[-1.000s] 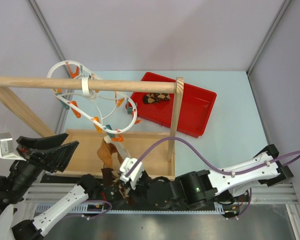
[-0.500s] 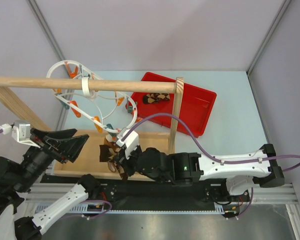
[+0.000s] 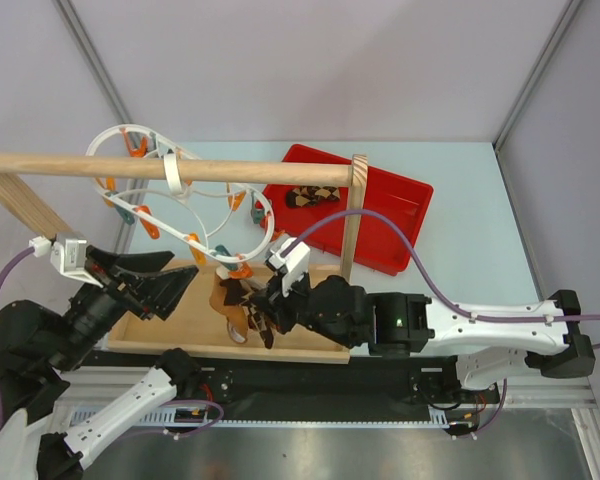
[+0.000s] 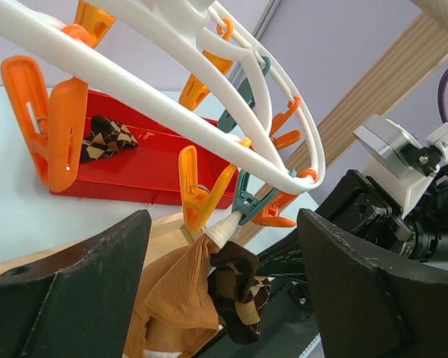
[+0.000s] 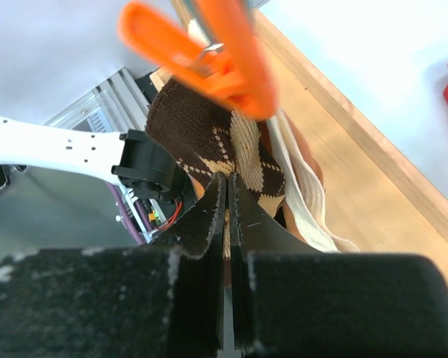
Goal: Clip the socks to the hanger
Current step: Rotate the hanger at the clothesline, then open the clamp at the hanger.
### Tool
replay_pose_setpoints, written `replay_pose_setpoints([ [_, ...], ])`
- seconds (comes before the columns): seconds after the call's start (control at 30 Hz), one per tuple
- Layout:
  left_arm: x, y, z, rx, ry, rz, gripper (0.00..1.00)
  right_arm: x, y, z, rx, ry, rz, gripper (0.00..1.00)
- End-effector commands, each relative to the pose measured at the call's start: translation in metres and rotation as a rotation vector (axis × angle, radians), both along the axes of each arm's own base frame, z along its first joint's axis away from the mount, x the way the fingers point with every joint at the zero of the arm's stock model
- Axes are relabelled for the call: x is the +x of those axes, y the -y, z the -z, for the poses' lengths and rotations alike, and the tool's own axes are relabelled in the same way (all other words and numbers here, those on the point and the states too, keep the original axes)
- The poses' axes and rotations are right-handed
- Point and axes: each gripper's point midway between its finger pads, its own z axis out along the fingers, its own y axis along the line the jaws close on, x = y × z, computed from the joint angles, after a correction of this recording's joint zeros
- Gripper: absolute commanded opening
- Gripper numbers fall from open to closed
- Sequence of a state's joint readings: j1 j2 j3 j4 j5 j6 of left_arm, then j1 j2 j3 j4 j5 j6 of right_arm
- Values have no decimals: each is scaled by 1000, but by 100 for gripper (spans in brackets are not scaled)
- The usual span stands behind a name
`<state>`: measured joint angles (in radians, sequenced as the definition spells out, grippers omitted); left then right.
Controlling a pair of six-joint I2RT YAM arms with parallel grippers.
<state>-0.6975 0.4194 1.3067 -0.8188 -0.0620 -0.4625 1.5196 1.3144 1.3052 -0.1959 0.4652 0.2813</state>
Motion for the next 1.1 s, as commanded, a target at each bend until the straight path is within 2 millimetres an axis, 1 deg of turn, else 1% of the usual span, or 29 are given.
replay_pose_setpoints([
  [0.0,6,10,-5,-7,22,20,84,6,6,-19,77,-11,8,0],
  [0.2,12,11,-2,5,6,5,84,20,17,-18,86,-18,33,0],
  [0.37,17,11,-2,1,7,-15,85,31,20,-17,87,-21,38,0],
  [0.53,27,15,4,40,-1,-25,79,40,22,-15,81,-22,44,0],
  [0.6,28,18,7,61,1,-15,73,41,23,-15,79,-19,42,0],
  [0.63,30,21,6,64,8,-8,72,42,23,-15,79,-17,42,0],
  [0.83,34,31,4,92,21,28,69,45,25,-13,73,-14,38,0],
  [0.87,37,33,6,110,12,27,68,44,25,-13,74,-13,32,0],
  [1.07,43,27,10,159,1,-17,67,46,29,-17,87,-12,28,0],
])
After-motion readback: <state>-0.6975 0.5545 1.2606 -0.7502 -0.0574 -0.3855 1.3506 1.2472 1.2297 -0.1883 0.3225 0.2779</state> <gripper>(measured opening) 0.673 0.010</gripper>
